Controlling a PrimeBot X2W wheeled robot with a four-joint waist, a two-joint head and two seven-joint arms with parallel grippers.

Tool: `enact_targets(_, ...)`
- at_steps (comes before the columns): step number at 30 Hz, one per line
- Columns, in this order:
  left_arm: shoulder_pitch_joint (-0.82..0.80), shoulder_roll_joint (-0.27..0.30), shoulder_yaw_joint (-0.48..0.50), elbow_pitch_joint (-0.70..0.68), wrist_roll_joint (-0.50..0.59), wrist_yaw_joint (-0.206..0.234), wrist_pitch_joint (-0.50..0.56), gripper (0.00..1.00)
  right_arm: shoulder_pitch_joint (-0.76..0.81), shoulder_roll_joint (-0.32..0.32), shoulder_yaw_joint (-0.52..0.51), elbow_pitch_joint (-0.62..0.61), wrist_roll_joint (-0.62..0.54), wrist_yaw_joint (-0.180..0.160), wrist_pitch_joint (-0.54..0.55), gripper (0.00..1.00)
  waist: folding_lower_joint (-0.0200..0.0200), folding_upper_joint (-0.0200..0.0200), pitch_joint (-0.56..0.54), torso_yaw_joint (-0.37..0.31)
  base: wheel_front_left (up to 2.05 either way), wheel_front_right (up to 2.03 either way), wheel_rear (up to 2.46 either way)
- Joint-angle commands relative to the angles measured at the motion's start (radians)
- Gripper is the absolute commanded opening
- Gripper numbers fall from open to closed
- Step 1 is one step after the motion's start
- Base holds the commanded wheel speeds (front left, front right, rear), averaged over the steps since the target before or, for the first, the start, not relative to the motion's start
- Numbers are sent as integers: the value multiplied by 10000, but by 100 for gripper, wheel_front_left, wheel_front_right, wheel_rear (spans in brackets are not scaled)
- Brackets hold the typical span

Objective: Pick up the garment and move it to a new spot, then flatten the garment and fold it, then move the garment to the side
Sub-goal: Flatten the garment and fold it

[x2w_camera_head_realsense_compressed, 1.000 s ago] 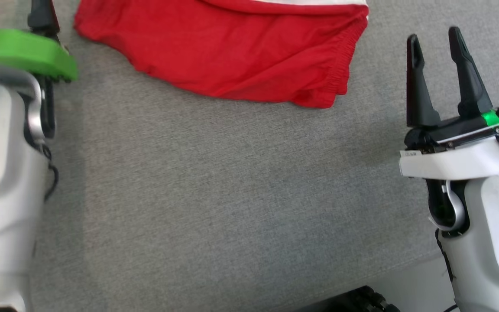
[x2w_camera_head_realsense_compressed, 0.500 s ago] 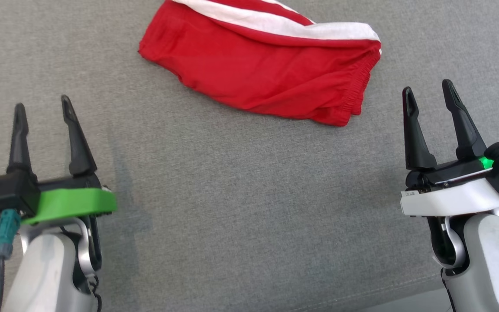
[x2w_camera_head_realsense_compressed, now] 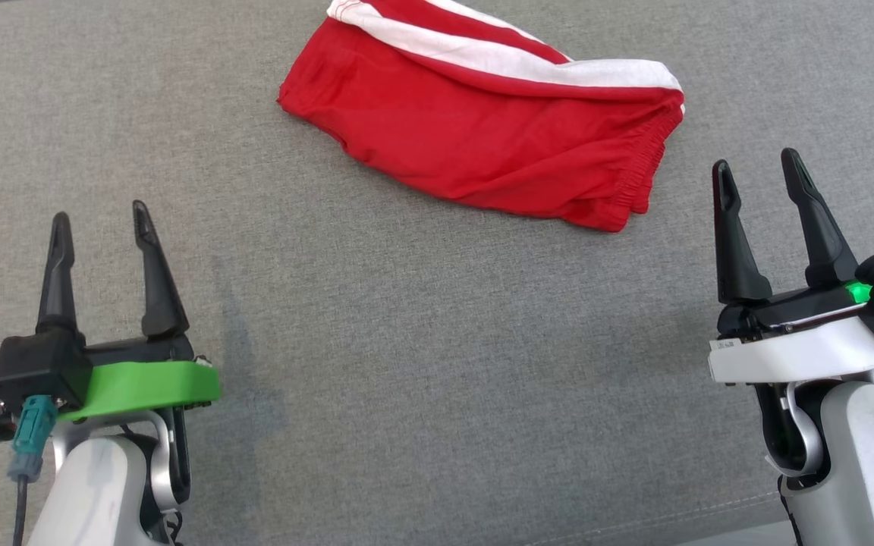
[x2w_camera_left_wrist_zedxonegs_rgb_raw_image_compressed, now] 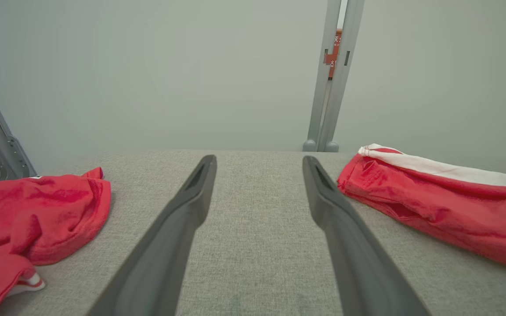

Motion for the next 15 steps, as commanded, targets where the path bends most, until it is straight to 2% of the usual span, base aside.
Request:
enact_targets(1, -388, 205, -192, -25, 177, -208, 157, 100, 65, -12, -66, -86, 28, 0, 32, 100, 0, 0, 138, 22, 0, 0, 0)
enact_targets(4, -1211, 376, -641, 62, 281, -666, 670, 100, -58, 10, -79, -166, 16, 0, 64, 100, 0, 0, 356, 15, 0, 0, 0)
enact_targets(8, -2928, 430, -1419, 584, 372, -1503, 1960, 100, -260, 29, -13, -246, 21, 0, 56, 100, 0, 0, 748, -139, 0, 0, 0)
enact_targets(12, -4850, 207, -2162, 1862, 368, -2429, 3174, 100, -460, 75, 74, -256, 49, 0, -23, 100, 0, 0, 1198, -389, 0, 0, 0)
enact_targets(15, -5930, -24, -2563, 3333, 297, -3010, 3875, 100, -631, 172, 225, -145, 114, 0, -138, 100, 0, 0, 1487, -663, 0, 0, 0)
